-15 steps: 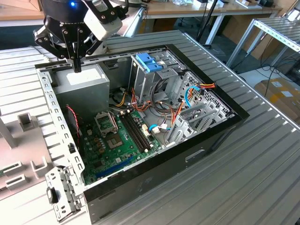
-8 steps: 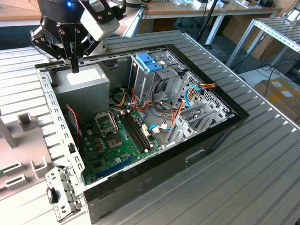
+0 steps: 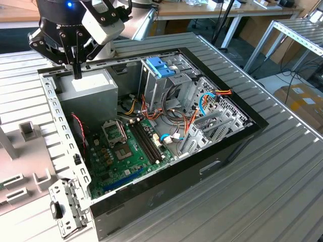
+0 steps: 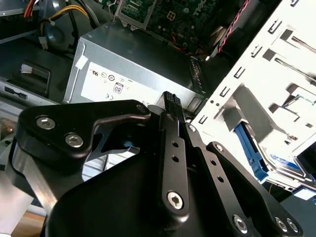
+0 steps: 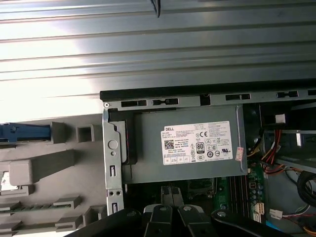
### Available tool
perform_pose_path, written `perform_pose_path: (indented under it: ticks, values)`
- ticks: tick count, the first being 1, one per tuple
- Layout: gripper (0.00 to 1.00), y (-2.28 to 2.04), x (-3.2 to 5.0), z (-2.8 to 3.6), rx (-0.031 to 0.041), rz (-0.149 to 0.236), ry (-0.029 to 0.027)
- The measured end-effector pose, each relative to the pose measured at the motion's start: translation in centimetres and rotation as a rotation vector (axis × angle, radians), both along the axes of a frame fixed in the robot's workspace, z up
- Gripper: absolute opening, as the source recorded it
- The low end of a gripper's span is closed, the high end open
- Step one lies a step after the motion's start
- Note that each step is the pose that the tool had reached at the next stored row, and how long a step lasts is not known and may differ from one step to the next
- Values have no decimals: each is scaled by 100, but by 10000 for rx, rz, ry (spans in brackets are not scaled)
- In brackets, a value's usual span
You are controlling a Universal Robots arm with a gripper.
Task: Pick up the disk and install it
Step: 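Reach for the disk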
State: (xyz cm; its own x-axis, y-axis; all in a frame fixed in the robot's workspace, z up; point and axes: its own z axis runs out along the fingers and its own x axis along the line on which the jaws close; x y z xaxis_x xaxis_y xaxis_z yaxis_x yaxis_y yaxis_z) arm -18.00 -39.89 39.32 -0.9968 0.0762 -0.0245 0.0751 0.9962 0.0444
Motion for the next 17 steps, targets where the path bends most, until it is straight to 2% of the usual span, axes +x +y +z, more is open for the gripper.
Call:
perform_pose_path:
  ticks: [17]
  values:
    - [11,0,-75,0,0,0,0]
